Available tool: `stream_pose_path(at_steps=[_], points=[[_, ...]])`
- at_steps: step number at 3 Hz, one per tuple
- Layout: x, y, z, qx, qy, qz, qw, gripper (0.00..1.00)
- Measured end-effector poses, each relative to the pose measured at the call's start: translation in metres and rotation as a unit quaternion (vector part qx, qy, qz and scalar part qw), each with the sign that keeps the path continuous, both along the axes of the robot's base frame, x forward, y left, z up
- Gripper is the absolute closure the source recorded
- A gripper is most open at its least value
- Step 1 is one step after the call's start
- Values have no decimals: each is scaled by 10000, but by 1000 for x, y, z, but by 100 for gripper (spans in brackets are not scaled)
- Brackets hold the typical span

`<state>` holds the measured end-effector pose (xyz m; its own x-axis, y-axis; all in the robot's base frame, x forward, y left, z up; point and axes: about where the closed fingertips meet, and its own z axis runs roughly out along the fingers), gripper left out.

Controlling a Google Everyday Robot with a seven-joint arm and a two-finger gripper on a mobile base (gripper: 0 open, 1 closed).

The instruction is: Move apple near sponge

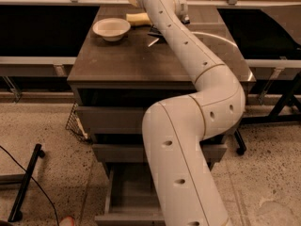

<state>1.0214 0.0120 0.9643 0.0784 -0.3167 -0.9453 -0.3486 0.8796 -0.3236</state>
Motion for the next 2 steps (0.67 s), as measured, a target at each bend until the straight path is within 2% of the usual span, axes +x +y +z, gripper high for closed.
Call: stream_pose_path(at_steps=[1,2], points=[[0,1,-1,15,27,17,10000,100],[4,-7,-9,-123,28,-106,9999,100]])
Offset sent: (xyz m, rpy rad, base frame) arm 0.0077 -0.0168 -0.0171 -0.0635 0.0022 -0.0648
